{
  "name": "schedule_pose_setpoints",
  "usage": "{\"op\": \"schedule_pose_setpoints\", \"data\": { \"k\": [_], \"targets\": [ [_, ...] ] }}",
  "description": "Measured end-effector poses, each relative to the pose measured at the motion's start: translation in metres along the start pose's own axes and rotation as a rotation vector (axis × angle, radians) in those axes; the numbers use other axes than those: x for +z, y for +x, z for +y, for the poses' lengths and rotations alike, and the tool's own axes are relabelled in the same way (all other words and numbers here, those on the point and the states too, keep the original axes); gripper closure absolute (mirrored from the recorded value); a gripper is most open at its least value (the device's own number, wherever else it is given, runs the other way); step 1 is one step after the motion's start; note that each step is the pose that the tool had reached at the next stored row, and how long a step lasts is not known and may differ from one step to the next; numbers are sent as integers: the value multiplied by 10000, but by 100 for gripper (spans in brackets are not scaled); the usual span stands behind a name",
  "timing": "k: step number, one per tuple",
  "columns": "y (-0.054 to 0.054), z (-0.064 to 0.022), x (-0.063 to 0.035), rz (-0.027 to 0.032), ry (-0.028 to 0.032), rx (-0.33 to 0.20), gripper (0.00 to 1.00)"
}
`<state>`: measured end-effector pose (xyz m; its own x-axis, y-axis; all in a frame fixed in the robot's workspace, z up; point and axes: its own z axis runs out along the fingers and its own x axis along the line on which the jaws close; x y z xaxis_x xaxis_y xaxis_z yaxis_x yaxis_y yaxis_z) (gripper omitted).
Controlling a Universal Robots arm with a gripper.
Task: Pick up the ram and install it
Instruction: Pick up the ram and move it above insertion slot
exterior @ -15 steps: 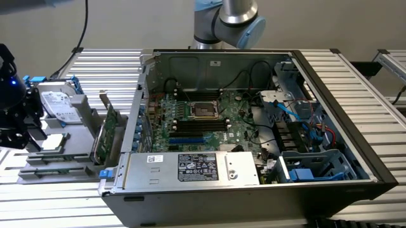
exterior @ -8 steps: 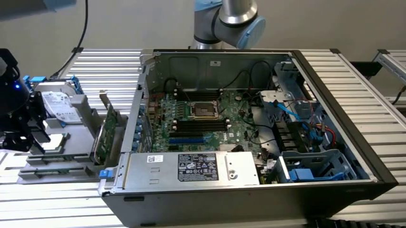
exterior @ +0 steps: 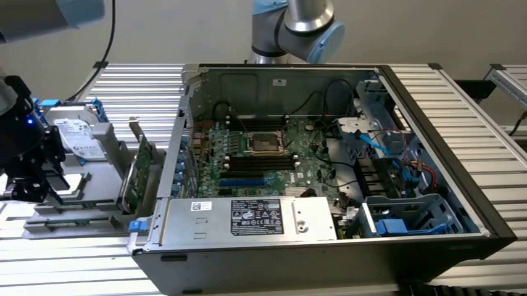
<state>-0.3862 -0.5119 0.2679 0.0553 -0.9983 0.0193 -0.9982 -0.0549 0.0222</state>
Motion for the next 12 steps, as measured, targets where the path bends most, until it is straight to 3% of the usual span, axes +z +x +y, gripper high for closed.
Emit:
{"op": "schedule_pose_setpoints", "data": {
  "k": [12],
  "targets": [
    [9, -4, 217, 2, -2, -29, 64]
  ]
}}
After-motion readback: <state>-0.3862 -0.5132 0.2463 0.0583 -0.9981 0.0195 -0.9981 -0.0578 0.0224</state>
